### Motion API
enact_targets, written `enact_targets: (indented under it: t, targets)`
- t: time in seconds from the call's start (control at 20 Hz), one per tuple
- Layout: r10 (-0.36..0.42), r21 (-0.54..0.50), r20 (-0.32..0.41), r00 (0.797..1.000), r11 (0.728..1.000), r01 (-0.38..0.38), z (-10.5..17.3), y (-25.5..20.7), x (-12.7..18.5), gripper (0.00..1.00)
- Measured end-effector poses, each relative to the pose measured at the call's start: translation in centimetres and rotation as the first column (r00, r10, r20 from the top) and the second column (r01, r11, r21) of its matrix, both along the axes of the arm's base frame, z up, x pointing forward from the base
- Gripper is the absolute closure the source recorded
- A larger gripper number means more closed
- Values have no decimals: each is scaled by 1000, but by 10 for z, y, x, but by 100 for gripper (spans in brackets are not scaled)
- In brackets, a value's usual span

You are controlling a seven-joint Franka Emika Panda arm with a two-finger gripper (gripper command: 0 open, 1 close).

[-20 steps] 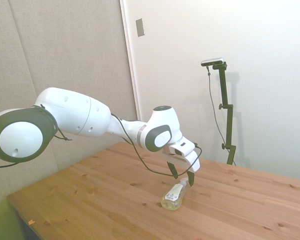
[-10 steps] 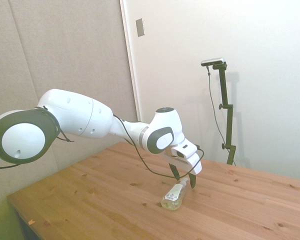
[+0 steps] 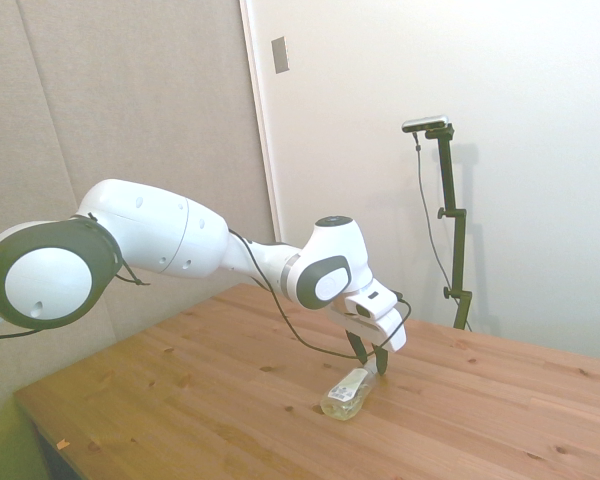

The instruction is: Stand the sanitizer

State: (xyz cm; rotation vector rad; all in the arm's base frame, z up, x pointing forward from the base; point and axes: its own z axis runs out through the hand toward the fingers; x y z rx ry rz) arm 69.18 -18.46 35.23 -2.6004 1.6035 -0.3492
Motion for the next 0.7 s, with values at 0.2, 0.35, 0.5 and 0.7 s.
enact_targets:
  t: [0.2,0.35,0.5,0.7]
  targets:
    - [-4,9,-2,1000,1000,5,0,0,0,100]
    - [-16,14,-9,1000,1000,16,1,2,0,100]
    - [-52,-3,16,999,999,52,7,17,3,100]
    - [-80,-30,82,993,996,83,25,41,2,100]
